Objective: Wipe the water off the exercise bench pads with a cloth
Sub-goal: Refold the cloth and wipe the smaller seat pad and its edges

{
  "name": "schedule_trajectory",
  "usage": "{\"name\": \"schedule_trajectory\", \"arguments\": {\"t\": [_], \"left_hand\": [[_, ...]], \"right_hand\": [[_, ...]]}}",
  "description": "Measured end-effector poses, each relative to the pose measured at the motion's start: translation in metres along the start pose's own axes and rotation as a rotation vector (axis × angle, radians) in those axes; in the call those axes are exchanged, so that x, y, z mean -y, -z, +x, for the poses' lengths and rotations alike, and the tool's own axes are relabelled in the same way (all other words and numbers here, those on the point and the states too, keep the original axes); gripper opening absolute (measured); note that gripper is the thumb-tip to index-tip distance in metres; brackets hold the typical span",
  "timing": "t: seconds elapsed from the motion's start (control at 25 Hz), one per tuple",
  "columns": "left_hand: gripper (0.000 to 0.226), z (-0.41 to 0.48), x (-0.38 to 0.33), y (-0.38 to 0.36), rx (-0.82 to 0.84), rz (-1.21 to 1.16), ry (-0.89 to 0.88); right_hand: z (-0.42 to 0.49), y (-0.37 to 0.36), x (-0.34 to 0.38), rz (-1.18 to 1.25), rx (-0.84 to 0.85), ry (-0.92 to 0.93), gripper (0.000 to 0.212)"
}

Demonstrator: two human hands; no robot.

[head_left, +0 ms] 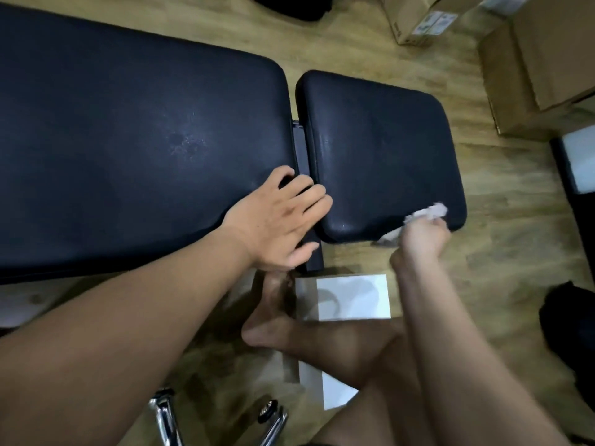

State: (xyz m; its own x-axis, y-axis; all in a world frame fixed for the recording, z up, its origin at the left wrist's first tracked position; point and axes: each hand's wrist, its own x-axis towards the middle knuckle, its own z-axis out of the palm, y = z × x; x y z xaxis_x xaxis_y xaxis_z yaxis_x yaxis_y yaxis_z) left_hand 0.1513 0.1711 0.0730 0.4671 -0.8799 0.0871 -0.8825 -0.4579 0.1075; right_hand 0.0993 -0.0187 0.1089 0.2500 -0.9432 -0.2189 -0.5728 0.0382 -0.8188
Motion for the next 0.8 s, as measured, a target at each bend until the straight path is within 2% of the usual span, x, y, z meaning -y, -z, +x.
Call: {"name": "schedule_trajectory", "arguments": {"t": [0.08, 0.2, 0.28, 0.36, 0.48, 0.56, 0.64, 0.72, 0.8], "left_hand": [[0.065, -0.003, 0.003, -0.005, -0.13, -0.022, -0.009], [0.063, -0.003, 0.001, -0.003, -0.233, -0.062, -0.078], [0.068, -0.003, 0.0, -0.001, -0.189, -0.079, -0.082], [0.072, -0.004, 0.0, 0.0, -0.221, -0.088, -0.064], [0.074, -0.004, 0.003, 0.007, -0.242, -0.152, 0.023], [0.072, -0.003, 0.001, 0.009, -0.238, -0.159, 0.046], [0.072, -0.003, 0.0, 0.007, -0.231, -0.156, 0.054], [0.072, -0.003, 0.0, 0.007, -0.217, -0.153, 0.054], [0.075, -0.002, 0.001, 0.008, -0.215, -0.148, 0.049]], "right_hand": [[-0.037, -0.017, -0.032, -0.052, 0.063, 0.175, 0.045], [-0.112, -0.026, -0.062, -0.202, 0.357, 0.552, 0.047], [-0.09, -0.007, -0.064, -0.494, 0.434, 0.893, 0.049], [-0.046, -0.001, -0.058, -0.757, 0.487, 1.227, 0.048], [-0.026, -0.019, -0.039, -0.988, 0.64, 1.459, 0.045], [-0.028, -0.032, -0.036, -1.089, 0.577, 1.421, 0.05], [-0.036, -0.042, -0.038, -1.074, 0.43, 1.306, 0.058], [-0.045, -0.047, -0.041, -0.885, 0.32, 1.206, 0.054], [-0.047, -0.053, -0.032, -0.56, 0.235, 1.069, 0.041]]}}
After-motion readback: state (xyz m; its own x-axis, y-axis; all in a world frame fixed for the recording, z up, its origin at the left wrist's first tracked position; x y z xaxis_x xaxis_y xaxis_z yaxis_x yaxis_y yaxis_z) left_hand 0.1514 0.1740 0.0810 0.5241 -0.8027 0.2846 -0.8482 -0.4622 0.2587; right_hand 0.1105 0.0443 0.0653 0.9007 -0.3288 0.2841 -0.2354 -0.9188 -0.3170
